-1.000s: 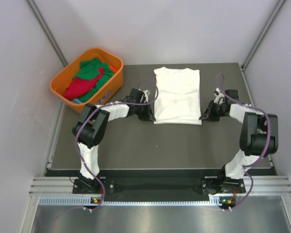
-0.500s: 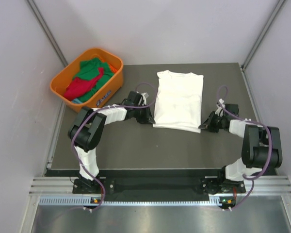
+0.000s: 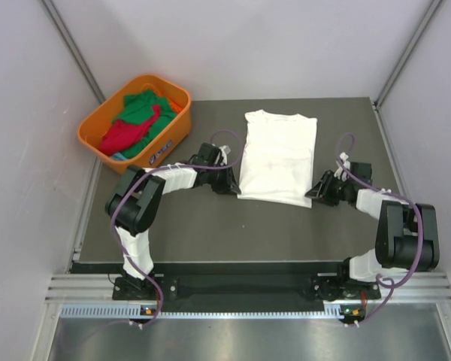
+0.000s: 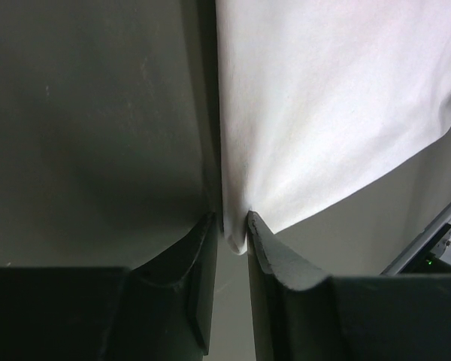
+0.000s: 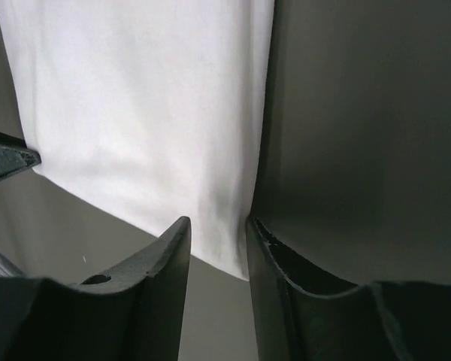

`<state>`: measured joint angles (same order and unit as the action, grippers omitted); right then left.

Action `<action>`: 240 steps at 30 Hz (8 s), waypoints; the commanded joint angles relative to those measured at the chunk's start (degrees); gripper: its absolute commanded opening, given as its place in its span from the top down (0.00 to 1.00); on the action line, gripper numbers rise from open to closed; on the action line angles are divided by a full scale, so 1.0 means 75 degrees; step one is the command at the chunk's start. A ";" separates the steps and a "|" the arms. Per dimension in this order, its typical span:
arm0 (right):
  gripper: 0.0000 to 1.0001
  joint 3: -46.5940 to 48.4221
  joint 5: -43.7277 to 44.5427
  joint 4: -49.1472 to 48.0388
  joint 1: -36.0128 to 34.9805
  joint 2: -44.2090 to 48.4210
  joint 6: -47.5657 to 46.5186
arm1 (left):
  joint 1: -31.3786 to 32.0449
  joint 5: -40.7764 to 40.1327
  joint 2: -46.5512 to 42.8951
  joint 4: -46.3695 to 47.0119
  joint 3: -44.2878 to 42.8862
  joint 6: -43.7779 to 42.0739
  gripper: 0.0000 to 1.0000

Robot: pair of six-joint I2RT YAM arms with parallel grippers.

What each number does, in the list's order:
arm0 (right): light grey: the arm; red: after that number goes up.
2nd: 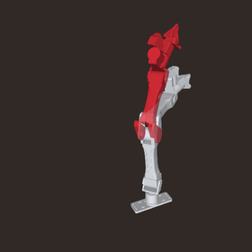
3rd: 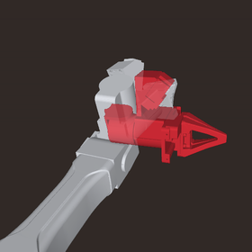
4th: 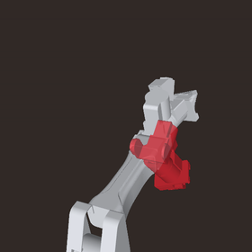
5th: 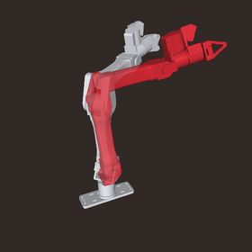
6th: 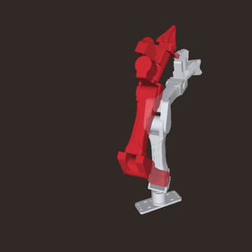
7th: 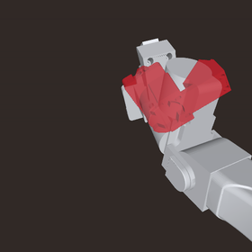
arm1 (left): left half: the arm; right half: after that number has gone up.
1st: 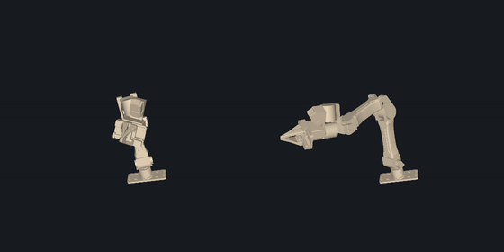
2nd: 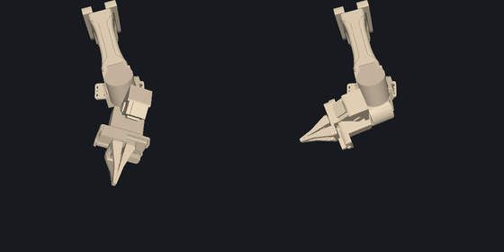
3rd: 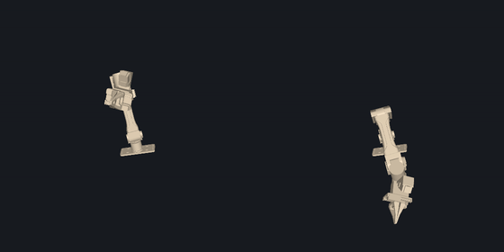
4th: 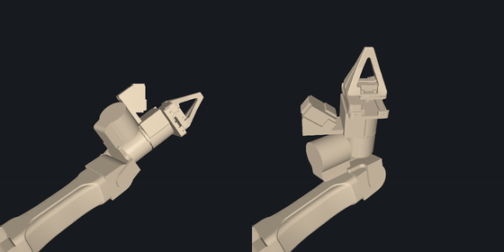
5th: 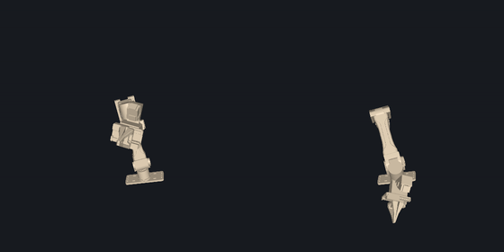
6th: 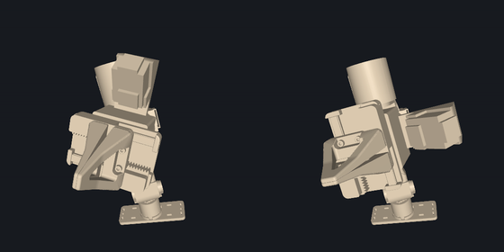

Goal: Fold and stack the t-shirts
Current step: Fold the tshirt

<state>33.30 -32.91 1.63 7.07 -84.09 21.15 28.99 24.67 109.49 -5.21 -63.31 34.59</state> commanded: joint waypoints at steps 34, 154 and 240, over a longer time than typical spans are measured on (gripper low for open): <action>1.00 -0.0481 0.1574 0.0482 0.0135 0.0797 0.0497 | 0.0201 -0.0522 -0.0876 -0.0253 0.1058 0.0709 1.00; 0.63 0.1502 -0.1249 0.1424 0.1237 -0.1397 -0.1144 | 0.0024 0.0766 -0.0689 0.0343 0.0203 0.0298 0.51; 1.00 0.0072 -0.0652 0.0592 0.1330 0.0115 -0.0323 | 0.0552 -0.0253 -0.0993 -0.0172 0.0554 0.0369 0.55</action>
<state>34.94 -38.70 5.74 16.67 -84.95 19.27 32.84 23.05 105.97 -6.57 -60.07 37.41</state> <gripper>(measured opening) 0.005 0.450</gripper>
